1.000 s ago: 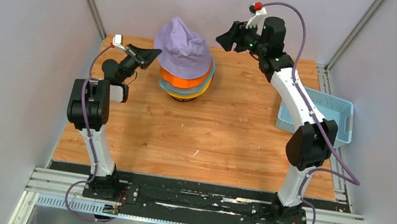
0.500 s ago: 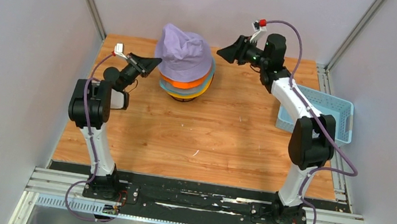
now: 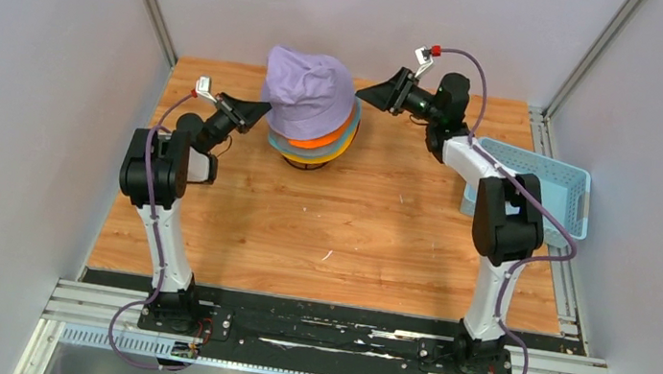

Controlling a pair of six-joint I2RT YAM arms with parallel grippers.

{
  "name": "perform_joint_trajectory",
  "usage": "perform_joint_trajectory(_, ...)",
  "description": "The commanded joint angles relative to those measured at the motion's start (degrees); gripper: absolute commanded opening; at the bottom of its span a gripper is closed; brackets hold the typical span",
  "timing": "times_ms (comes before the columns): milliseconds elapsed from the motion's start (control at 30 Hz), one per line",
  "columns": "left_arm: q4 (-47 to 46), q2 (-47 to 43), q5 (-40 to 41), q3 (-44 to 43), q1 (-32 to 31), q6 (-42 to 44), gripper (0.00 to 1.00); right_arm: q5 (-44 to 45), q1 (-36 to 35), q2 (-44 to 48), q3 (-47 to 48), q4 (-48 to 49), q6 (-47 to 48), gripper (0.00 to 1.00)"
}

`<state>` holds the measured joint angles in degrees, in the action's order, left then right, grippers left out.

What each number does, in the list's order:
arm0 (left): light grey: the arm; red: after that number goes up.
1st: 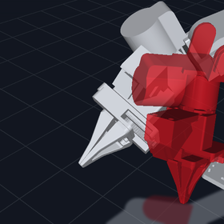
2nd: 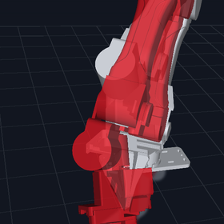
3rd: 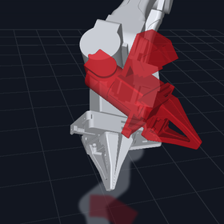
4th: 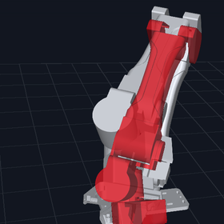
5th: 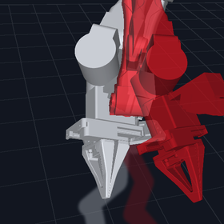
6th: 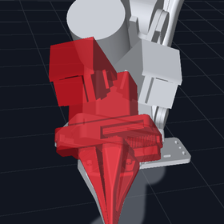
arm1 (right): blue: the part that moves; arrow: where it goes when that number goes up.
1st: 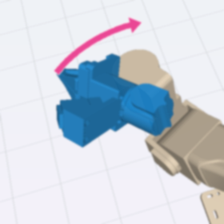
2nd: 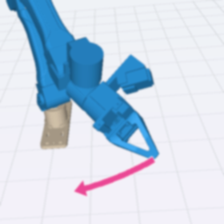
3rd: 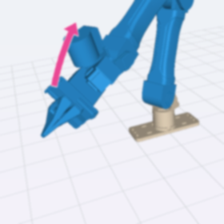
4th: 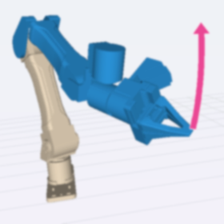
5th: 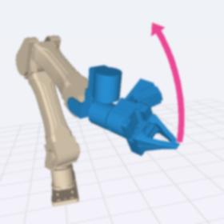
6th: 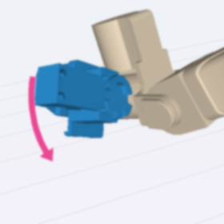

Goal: Stack the hats

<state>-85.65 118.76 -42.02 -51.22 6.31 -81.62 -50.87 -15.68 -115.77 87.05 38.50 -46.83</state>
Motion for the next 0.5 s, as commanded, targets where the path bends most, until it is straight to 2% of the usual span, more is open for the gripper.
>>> perform_joint_trajectory(0,-2.58,0.68,-1.30,-2.57,0.39,0.70,0.00,-2.97,0.27,-2.80,-0.80,9.85,-7.31,0.57)
perform_joint_trajectory(467,-1.25,1.91,-1.64,-5.29,0.41,0.59,0.00,-3.77,-0.58,-9.40,3.95,12.30,-11.15,0.56)
